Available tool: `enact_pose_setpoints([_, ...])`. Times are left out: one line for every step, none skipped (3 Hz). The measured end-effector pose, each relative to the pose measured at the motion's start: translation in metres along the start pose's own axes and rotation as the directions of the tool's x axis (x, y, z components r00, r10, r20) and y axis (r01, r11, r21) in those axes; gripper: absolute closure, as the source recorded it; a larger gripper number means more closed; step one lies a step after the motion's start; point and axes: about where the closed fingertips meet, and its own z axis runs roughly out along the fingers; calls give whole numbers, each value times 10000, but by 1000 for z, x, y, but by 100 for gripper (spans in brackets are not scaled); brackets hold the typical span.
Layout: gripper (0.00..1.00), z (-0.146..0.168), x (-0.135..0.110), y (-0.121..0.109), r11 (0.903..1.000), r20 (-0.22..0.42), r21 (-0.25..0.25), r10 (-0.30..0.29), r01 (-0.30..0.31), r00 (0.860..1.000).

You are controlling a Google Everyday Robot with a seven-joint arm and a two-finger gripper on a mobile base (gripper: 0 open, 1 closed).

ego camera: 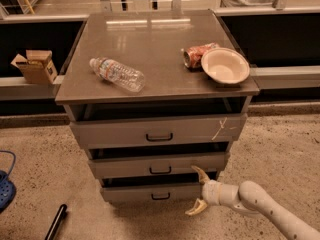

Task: Open bottom drawer

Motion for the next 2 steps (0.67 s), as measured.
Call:
enact_pose_setpoints([0,8,23,4,9980,-851,-531,301,-347,9959])
enact_pose_setpoints([0,4,75,20,9867,-1895,-919,1146,-1338,9752])
